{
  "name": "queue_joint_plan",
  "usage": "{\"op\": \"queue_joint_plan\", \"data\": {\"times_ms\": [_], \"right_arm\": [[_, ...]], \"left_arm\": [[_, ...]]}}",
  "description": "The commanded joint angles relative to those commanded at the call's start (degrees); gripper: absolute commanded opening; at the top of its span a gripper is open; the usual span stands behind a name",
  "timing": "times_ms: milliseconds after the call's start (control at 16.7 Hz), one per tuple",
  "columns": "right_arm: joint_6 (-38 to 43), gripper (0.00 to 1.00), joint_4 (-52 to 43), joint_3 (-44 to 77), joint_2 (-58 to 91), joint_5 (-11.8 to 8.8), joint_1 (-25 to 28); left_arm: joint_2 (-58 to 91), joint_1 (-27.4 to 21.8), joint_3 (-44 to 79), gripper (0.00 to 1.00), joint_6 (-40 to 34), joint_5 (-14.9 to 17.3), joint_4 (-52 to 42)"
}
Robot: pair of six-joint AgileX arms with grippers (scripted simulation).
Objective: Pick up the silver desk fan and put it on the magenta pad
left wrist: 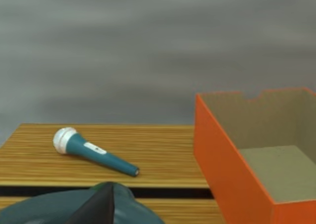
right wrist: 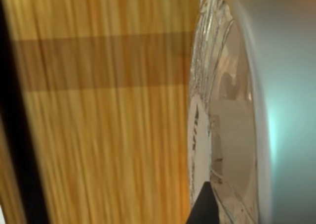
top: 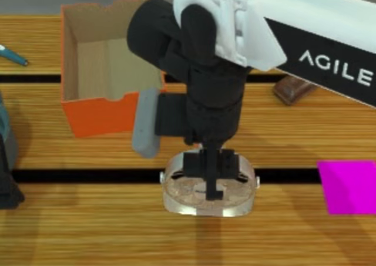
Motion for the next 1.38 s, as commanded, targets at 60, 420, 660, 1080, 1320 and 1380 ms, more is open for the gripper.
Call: {"op": "queue_joint_plan", "data": {"times_ms": [60,420,660,1080,1320,1380], "right_arm": [[0.0,0.0,0.0,0.0,0.0,0.0,0.0],[-6.3,0.0,0.4,-4.5,-3.5,0.0,-6.1],[-19.9,0.0,1.4,-12.9,-11.0,0.0,-17.8],[-41.2,0.0,3.3,-27.4,-23.9,-0.1,-37.3],[-42.6,0.0,3.6,-28.6,-25.1,-0.1,-38.7],[-42.6,0.0,3.6,-28.6,-25.1,-0.1,-38.7]], "left_arm": [[0.0,0.0,0.0,1.0,0.0,0.0,0.0],[0.0,0.0,0.0,1.0,0.0,0.0,0.0],[0.0,0.0,0.0,1.0,0.0,0.0,0.0],[0.0,0.0,0.0,1.0,0.0,0.0,0.0],[0.0,0.0,0.0,1.0,0.0,0.0,0.0],[0.0,0.0,0.0,1.0,0.0,0.0,0.0]]}}
